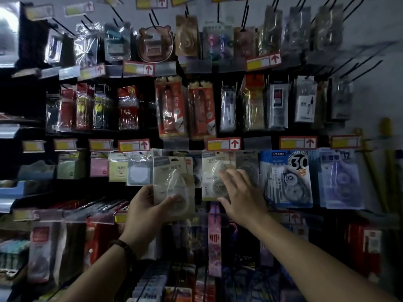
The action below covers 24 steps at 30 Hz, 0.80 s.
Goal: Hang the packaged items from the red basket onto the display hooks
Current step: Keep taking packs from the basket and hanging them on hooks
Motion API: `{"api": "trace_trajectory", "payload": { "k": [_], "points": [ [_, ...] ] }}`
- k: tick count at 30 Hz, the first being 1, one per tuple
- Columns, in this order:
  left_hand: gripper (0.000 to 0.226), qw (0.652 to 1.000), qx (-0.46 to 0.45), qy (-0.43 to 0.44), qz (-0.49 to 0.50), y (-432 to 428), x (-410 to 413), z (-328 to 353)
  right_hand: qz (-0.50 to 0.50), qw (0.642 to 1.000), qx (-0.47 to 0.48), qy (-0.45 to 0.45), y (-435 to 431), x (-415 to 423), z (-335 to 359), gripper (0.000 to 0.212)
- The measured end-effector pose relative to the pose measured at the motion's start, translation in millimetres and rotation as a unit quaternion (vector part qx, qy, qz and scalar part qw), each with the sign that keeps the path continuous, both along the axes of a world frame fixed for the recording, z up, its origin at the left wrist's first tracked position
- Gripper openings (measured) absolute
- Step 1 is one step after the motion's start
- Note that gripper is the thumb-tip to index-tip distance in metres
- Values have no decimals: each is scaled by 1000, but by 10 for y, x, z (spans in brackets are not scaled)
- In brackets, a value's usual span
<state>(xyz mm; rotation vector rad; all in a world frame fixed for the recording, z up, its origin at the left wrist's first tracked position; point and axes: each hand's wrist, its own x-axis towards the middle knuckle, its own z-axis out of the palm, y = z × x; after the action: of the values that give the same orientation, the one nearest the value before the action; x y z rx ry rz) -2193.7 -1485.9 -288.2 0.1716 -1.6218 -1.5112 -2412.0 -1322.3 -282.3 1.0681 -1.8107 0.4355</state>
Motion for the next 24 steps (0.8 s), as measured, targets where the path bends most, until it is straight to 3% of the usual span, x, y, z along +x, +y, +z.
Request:
{"api": "trace_trajectory", "payload": {
  "k": [4,18,21,24],
  "points": [
    [38,1000,1,-10,-10,-15,-42,10,-16,999,22,27,-46,-33,27,90],
    [31,999,11,-37,-5,92,-170,62,-103,990,84,-44,-298,-69,234,90],
    [29,999,20,-47,-8,98,-206,59,-84,990,76,-80,-291,-16,209,86],
    [24,998,25,-54,-15,104,-243,81,5,997,33,-76,-198,69,152,65]
  ]
}}
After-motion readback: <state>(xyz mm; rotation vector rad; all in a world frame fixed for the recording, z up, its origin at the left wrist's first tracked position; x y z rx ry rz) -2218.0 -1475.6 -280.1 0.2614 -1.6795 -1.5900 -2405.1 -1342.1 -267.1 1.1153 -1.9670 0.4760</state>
